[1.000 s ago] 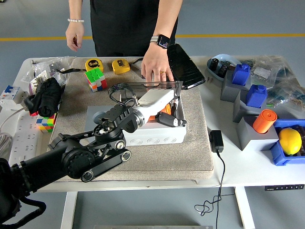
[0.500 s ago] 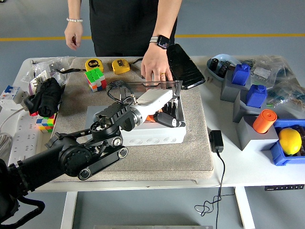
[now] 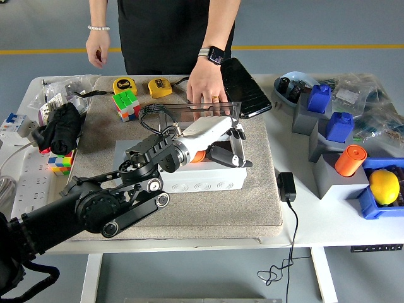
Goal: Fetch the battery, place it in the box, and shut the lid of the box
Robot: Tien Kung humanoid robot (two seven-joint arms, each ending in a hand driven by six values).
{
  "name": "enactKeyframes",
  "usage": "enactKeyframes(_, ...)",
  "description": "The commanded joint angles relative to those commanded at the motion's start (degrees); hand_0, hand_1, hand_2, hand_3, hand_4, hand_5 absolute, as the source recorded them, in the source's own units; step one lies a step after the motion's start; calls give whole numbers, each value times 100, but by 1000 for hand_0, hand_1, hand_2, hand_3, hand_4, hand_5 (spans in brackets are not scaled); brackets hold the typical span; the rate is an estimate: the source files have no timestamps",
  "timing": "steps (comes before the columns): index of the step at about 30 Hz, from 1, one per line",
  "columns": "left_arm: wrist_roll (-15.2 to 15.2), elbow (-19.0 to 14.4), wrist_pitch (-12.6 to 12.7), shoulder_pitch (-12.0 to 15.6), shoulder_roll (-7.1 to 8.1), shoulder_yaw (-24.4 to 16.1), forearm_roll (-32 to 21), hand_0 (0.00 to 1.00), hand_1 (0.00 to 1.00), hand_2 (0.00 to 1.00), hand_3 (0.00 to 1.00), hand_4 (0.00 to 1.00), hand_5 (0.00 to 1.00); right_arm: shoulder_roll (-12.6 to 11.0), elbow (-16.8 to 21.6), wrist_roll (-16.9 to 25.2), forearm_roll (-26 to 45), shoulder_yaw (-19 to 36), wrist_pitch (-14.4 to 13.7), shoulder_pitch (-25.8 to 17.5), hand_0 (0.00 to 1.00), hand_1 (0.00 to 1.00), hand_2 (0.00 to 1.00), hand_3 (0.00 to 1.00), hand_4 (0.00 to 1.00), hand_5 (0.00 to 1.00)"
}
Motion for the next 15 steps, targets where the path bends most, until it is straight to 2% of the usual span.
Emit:
enactKeyframes(3, 8, -208, -52, 74, 58, -122, -188, 629, 654, 639, 615, 998, 448, 3, 2, 1, -4, 5, -1, -4, 712, 676, 679, 643, 998, 570)
enactKeyframes(4, 12, -269, -69, 98, 79, -154, -238, 521, 605, 600, 576, 998, 474, 5, 2, 1, -3, 9, -1, -7, 712, 676, 680, 644, 998, 570)
enactKeyframes(8, -15, -613, -104, 246, 193, -387, -520, 521, 605, 600, 576, 998, 474, 15, 0, -1, -2, 3, 2, -20, 712, 676, 680, 644, 998, 570)
enactKeyframes(9, -10, -757, -111, 318, 255, -493, -611, 521, 605, 600, 576, 998, 474, 17, 1, -1, -7, 5, 2, -20, 712, 676, 680, 644, 998, 570)
enactKeyframes(10, -4, -898, -112, 382, 311, -584, -657, 397, 565, 554, 521, 998, 487, 16, 3, -1, -15, 12, 3, -19, 715, 676, 679, 641, 998, 570)
enactKeyframes(14, 84, -1508, -118, 692, 631, -952, -661, 397, 565, 554, 521, 998, 487, 8, 9, 0, -39, 61, 0, -23, 715, 676, 679, 641, 998, 570)
enactKeyframes(15, 155, -1675, -137, 796, 756, -1065, -592, 397, 565, 554, 521, 998, 487, 6, 9, -2, -45, 84, -1, -26, 715, 676, 679, 641, 998, 570)
